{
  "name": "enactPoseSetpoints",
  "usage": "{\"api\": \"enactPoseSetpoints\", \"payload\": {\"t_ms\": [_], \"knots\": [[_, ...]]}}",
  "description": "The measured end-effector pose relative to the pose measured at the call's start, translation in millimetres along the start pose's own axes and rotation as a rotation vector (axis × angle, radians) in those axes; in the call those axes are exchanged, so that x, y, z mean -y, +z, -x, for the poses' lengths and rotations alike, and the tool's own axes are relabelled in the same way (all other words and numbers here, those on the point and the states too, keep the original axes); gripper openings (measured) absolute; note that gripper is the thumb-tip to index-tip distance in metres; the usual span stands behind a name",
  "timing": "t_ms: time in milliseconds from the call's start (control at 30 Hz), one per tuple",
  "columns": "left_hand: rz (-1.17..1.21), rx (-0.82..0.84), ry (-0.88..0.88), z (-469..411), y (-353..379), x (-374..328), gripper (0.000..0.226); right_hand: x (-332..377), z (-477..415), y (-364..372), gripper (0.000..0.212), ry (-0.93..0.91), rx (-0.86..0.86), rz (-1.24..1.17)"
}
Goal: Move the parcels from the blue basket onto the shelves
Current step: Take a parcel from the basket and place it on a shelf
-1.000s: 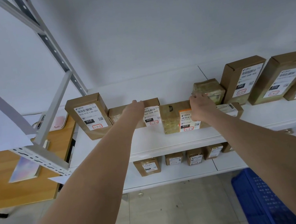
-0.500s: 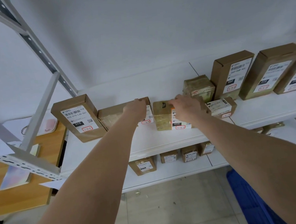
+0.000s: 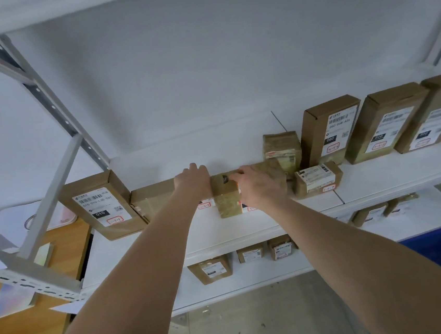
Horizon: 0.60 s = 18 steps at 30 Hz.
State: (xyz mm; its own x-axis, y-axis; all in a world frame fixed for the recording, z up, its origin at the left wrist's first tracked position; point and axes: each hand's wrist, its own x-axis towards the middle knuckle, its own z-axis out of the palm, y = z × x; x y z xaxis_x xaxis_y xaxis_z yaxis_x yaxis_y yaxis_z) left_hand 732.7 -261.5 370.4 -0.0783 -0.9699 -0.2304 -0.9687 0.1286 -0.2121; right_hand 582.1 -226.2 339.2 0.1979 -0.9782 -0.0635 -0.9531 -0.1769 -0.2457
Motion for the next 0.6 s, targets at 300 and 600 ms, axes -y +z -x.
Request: {"api": "enactPoseSetpoints", "payload": {"t_ms": [300, 600], "knots": [[0.204, 0.004, 0.201, -18.0, -12.0, -61.2, 0.069, -50.7, -13.7, -25.8, 0.063, 0.312, -0.075, 0.03], [0.497, 0.016, 0.071, -58.3, -33.2, -151.0, 0.043, -104.1, -24.1, -66.2, 0.055, -0.043, -0.065, 0.331]]}}
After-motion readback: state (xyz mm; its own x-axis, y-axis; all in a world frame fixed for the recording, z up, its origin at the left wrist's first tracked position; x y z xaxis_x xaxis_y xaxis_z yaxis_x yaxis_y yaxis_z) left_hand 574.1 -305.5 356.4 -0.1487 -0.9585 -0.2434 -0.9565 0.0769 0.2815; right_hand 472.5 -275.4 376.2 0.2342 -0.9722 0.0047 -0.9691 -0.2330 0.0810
